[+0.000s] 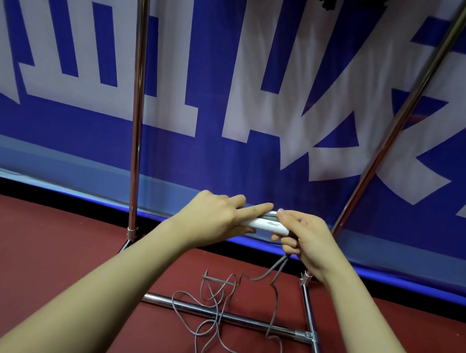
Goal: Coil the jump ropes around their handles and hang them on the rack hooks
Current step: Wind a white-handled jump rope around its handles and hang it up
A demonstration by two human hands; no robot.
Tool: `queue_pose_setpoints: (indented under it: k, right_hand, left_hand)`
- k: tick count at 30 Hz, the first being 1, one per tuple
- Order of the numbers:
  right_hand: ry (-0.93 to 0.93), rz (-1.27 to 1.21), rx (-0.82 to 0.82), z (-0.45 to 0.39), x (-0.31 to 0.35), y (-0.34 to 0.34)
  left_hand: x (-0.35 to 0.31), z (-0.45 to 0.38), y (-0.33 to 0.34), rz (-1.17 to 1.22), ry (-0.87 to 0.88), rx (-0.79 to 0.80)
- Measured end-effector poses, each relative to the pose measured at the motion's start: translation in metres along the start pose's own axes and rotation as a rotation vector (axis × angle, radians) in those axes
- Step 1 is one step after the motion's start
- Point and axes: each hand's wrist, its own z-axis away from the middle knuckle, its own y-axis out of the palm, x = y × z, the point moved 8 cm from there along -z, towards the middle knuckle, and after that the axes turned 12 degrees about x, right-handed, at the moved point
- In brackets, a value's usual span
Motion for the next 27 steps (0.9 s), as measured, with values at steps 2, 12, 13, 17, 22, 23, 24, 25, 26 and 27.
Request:
queue_pose_setpoints:
  k: [2, 12, 13, 17, 22, 23, 24, 25, 26, 27]
  right_hand:
    - [-0.023, 0.004, -0.007, 0.0, 0.002, 0.0]
    - [-0.138, 0.251, -0.057, 0.006, 0.012, -0.009]
    - [-0.151, 0.222, -0.08, 0.007, 0.013, -0.011]
    - [-0.173, 0.143, -0.169, 0.008, 0.016, -0.016]
    - [-0.176, 0.036, -0.181, 0.011, 0.02, -0.017]
    - [-0.166, -0.036, -0.183, 0.01, 0.019, -0.017]
    - [-0.153, -0.11, -0.19, 0.01, 0.017, -0.018]
    - [-0.137, -0.18, -0.199, 0.009, 0.014, -0.018]
    - [-0.125, -0.245, -0.205, 0.007, 0.012, -0.018]
    - [-0.12, -0.306, -0.207, 0.007, 0.011, -0.019]
  left_hand:
    - [0.0, 0.002, 0.001, 0.028, -0.024, 0.017]
    - [0.026, 0.011, 0.026, 0.603, -0.37, 0.427]
    - [0.026, 0.012, 0.027, 0.698, -0.371, 0.412]
    - [0.02, 0.008, 0.023, 0.966, -0.36, 0.363]
    - [0.018, 0.007, 0.023, 1.255, -0.41, 0.305]
    - [0.018, 0.007, 0.023, 1.295, -0.419, 0.3]
    - [0.016, 0.005, 0.022, 1.324, -0.419, 0.289]
    - [0.015, 0.004, 0.02, 1.341, -0.417, 0.272]
    - [0.014, 0.003, 0.019, 1.347, -0.42, 0.25]
    - [0.014, 0.002, 0.019, 1.346, -0.438, 0.231]
